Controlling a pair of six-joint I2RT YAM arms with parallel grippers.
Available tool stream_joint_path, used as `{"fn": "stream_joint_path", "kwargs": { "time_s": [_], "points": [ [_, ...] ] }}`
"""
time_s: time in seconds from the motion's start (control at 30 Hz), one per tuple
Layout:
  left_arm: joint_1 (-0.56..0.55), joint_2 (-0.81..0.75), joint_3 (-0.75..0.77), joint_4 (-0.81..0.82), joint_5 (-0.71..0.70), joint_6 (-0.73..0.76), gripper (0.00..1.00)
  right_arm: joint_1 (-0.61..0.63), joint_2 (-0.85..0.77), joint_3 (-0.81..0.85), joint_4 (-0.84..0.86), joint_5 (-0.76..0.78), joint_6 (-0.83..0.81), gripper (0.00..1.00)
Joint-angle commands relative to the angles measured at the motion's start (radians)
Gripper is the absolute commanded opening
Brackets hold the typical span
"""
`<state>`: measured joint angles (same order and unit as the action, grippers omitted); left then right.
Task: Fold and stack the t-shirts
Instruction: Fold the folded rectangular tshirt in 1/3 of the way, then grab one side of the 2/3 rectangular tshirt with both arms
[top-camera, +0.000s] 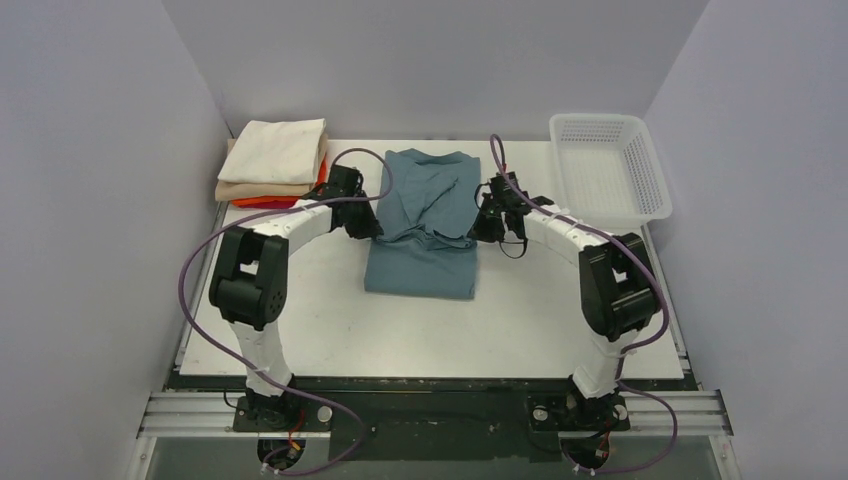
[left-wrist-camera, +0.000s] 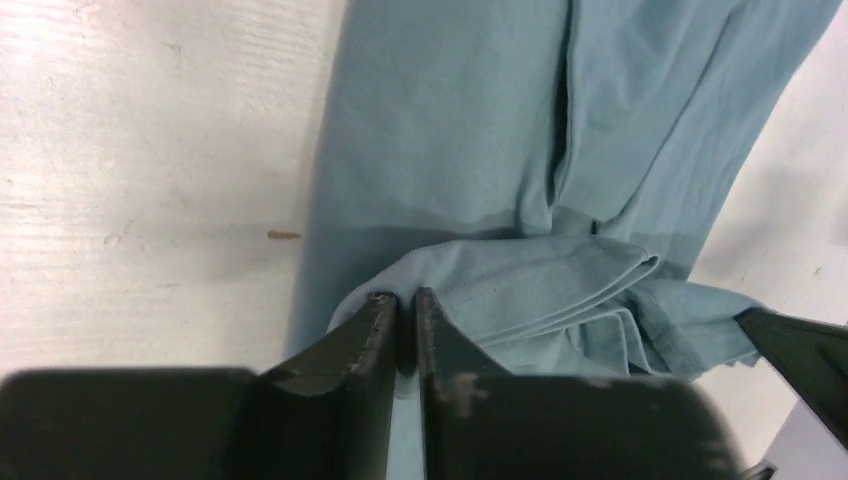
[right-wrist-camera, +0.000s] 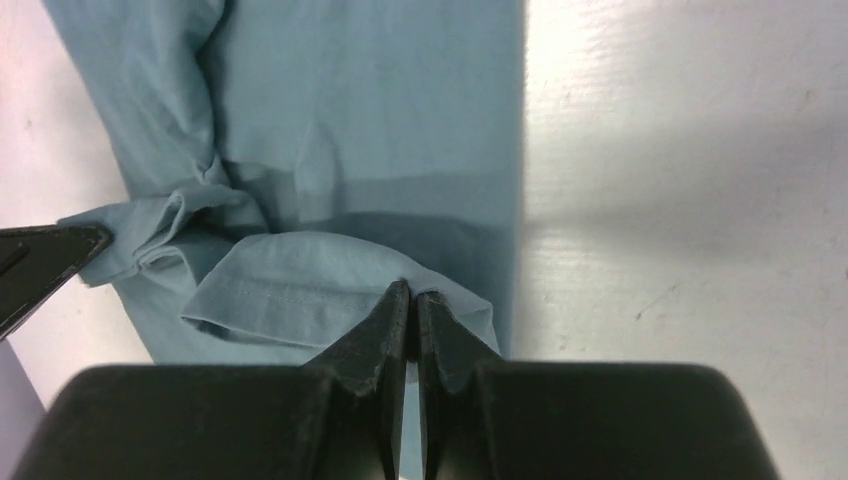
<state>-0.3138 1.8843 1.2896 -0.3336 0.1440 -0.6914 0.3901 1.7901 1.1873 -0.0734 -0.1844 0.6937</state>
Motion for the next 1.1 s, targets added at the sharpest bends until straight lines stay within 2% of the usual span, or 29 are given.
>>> {"fn": "stream_joint_path", "kwargs": {
  "time_s": [0.0,0.03,0.07,0.1,0.13,0.17,0.27,0.33,0.5,0.63,0.73,0.87,0.9,1.07],
  "points": [
    [0.030,0.049,0.095,0.030,0.018,0.020,0.31,-0.034,0.079,0.096,0.026,0.004,-0.009,0.05],
    [0.034,0.055,0.118,0.029,0.031,0.020,0.44,-0.037,0.090,0.109,0.025,0.001,-0.008,0.09],
    [0.041,0.064,0.129,0.028,0.039,0.025,0.50,-0.044,0.104,0.139,0.019,-0.004,-0.008,0.18],
    [0.045,0.067,0.159,0.026,0.054,0.028,0.64,-0.049,0.107,0.153,0.015,-0.007,-0.009,0.23],
    [0.056,0.069,0.178,0.016,0.058,0.033,0.70,-0.056,0.106,0.178,0.002,-0.009,-0.012,0.35],
    [0.062,0.068,0.217,0.007,0.060,0.036,0.78,-0.060,0.100,0.198,-0.006,-0.008,-0.013,0.40],
    [0.092,0.032,0.280,-0.051,0.047,0.052,0.82,-0.070,0.032,0.208,-0.069,0.012,-0.034,0.82],
    [0.100,-0.025,0.258,-0.062,0.024,0.056,0.83,-0.067,-0.036,0.164,-0.085,0.035,-0.043,0.91],
    [0.101,-0.226,0.001,-0.045,-0.007,0.029,0.86,-0.047,-0.199,-0.067,-0.080,0.007,-0.040,0.94],
    [0.094,-0.366,-0.246,-0.021,-0.005,-0.010,0.88,0.043,-0.315,-0.232,-0.096,0.021,-0.010,0.95],
    [0.079,-0.429,-0.377,0.002,0.005,-0.017,0.89,0.102,-0.372,-0.325,-0.094,0.049,0.052,0.94],
    [0.050,-0.437,-0.500,0.028,0.013,-0.033,0.89,0.138,-0.370,-0.452,-0.021,0.066,0.144,0.86],
    [0.044,-0.423,-0.511,0.040,0.018,-0.036,0.89,0.139,-0.365,-0.462,0.000,0.063,0.157,0.79],
    [0.026,-0.357,-0.550,0.102,0.051,-0.051,0.79,0.149,-0.331,-0.502,0.058,0.071,0.173,0.63]
  ]
}}
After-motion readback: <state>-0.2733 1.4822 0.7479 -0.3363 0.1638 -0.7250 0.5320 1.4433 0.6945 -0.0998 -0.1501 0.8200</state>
